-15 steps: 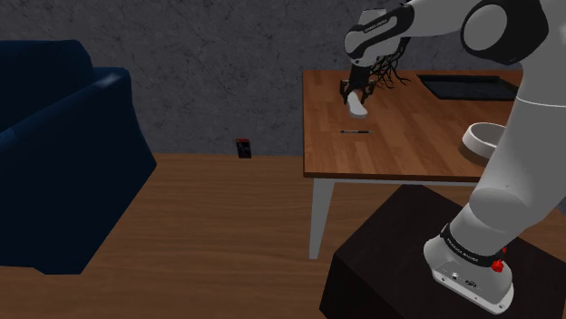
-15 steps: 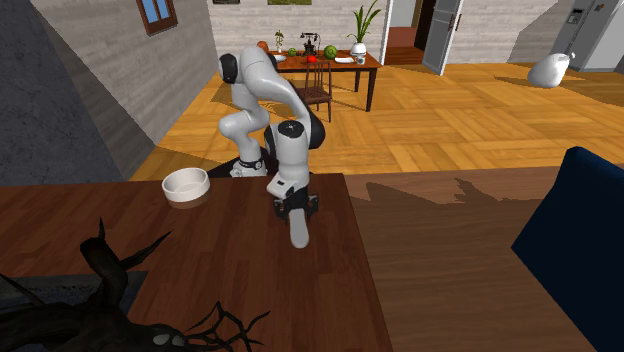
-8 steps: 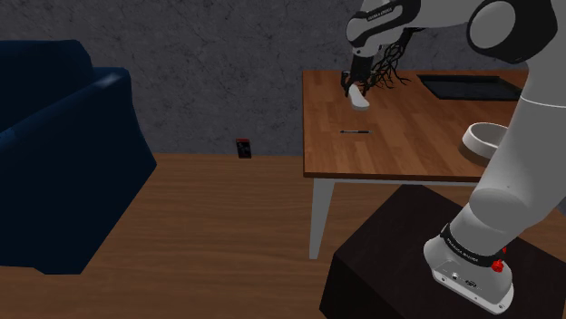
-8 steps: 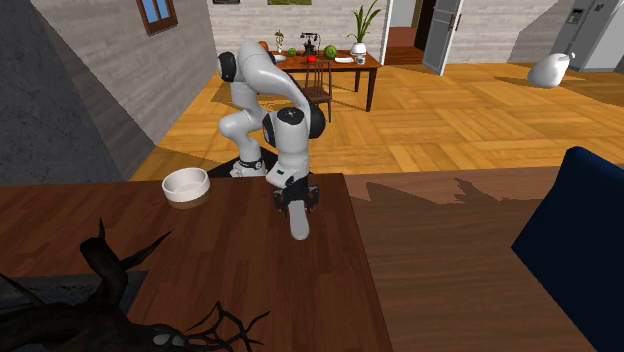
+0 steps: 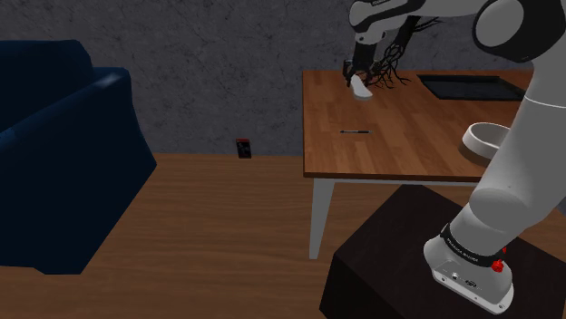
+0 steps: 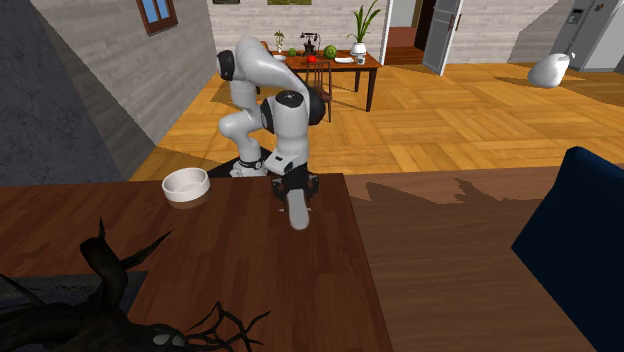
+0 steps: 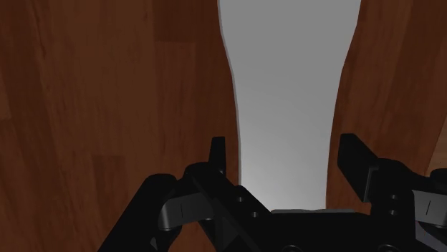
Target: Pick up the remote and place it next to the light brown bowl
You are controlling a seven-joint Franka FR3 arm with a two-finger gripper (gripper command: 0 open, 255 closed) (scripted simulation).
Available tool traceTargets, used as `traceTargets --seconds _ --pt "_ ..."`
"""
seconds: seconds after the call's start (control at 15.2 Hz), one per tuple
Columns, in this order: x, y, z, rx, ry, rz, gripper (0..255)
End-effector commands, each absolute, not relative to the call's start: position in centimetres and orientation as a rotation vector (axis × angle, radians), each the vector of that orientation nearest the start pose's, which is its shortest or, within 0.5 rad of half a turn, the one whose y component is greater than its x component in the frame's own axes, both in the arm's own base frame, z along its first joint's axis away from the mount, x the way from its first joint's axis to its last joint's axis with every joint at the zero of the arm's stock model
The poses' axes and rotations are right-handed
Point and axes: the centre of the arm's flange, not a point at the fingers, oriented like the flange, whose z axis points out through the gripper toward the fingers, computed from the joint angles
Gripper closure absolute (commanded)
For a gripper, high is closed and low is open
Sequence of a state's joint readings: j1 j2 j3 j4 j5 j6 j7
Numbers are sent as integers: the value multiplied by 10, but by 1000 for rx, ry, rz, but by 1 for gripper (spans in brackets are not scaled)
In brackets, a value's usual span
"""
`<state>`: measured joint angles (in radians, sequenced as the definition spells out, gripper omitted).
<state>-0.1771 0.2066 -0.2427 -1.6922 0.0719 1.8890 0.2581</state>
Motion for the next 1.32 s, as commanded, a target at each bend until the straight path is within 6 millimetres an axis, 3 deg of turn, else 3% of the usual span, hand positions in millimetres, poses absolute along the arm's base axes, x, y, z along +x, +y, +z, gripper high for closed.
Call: traceTargets --seconds 0.0,0.07,1.25 --pt "575 -240 487 -2935 1065 3 255" --pt "575 -240 487 -2935 1065 3 255" --pt "341 -197 488 -2935 1065 3 255"
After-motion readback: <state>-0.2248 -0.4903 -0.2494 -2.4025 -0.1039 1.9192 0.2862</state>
